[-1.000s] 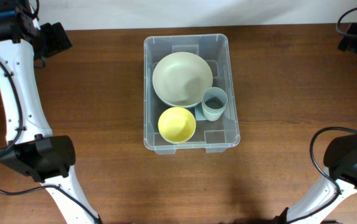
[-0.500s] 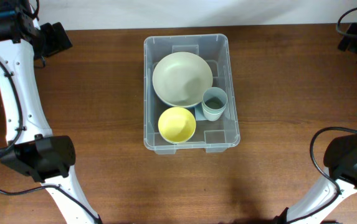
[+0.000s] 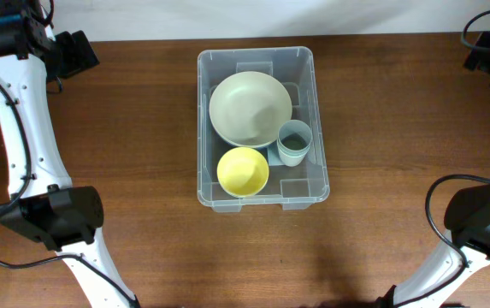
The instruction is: Pack container
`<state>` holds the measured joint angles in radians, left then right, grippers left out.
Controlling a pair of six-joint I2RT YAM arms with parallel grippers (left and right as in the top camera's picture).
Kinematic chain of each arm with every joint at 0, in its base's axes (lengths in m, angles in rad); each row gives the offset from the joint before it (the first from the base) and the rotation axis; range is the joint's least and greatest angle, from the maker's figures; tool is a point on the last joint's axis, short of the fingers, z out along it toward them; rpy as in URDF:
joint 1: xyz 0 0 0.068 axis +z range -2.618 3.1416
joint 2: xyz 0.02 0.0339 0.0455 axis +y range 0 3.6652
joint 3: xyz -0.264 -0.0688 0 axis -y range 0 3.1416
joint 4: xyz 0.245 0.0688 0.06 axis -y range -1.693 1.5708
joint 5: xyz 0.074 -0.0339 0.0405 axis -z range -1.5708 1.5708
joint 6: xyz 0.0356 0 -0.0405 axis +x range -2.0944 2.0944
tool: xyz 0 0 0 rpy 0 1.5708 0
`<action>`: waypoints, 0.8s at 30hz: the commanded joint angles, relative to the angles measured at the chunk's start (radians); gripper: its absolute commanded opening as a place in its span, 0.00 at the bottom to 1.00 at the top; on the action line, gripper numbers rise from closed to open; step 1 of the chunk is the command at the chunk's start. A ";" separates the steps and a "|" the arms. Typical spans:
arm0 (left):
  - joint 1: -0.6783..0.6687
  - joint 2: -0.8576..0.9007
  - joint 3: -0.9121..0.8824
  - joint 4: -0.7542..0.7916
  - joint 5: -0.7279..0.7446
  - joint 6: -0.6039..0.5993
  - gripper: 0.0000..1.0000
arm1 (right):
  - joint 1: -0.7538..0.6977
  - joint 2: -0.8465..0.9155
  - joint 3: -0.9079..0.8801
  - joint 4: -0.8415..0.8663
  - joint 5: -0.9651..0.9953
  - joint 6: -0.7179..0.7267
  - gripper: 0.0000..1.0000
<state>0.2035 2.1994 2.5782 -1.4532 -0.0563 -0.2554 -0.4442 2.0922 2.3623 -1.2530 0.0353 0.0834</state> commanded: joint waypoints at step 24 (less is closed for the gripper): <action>0.004 -0.006 0.016 0.002 0.011 -0.014 1.00 | 0.208 -0.927 -0.018 -0.036 0.150 0.011 0.99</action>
<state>0.2035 2.1994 2.5782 -1.4532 -0.0555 -0.2554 -0.2481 1.2572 2.3718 -1.2461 0.1757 0.0834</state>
